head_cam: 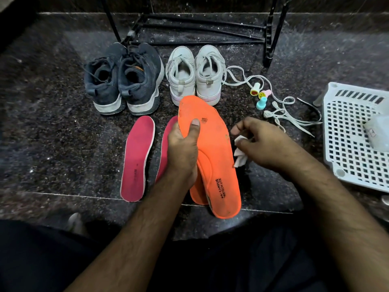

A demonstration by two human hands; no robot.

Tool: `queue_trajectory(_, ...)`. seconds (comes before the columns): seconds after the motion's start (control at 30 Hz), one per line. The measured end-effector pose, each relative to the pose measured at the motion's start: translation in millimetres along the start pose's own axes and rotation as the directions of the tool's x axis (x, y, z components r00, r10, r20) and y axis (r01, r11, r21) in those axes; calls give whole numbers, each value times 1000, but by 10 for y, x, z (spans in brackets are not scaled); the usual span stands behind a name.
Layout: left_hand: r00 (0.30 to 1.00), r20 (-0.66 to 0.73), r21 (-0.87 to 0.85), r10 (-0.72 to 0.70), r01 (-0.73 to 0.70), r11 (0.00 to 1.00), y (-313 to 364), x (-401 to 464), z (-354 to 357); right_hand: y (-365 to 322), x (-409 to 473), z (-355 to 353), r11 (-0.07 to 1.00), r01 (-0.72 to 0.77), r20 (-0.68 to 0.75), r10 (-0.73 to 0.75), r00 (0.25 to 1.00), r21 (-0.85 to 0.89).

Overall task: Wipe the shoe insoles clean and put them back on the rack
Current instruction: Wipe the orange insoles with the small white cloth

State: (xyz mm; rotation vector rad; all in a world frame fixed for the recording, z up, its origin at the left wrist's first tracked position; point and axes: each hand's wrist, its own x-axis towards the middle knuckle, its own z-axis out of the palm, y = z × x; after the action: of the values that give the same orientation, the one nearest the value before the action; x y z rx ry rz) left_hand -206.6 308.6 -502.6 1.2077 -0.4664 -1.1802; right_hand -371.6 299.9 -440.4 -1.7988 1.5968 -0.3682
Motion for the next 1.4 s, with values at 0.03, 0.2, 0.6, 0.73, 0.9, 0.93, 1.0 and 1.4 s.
queue_trajectory(0.03, 1000, 2, 12, -7, 7, 1000, -12, -10, 6, -13, -2, 13, 1000, 0, 24, 0, 1000, 24)
queue_trajectory(0.2, 997, 13, 40, -72, 72, 997, -102, -46, 19, -18, -31, 24, 997, -70, 146, 73, 987, -29)
queue_trajectory(0.6, 885, 398, 276, -240, 134, 952, -277, -191, 91, 80, 105, -116, 916, -280, -22, 286, 958, -289)
queue_trajectory(0.73, 848, 441, 305, -294, 167, 938, -288, -199, 95, 107, 191, -80, 876, -326, -13, 344, 939, -354)
queue_trajectory(0.9, 823, 472, 315, -317, 179, 932, -368, -218, 66, 134, 237, -16, 862, -338, 18, 371, 928, -378)
queue_trajectory(0.93, 819, 474, 326, -322, 177, 929, -381, -205, 50, 128, 239, -11, 860, -339, 16, 372, 928, -382)
queue_trajectory(1.0, 821, 467, 338, -328, 177, 925, -379, -187, 36, 107, 244, -10, 861, -337, 13, 369, 929, -381)
queue_trajectory(1.4, 837, 431, 415, -336, 147, 898, -282, -231, -1, -65, 82, -53, 835, -308, 25, 358, 934, -456)
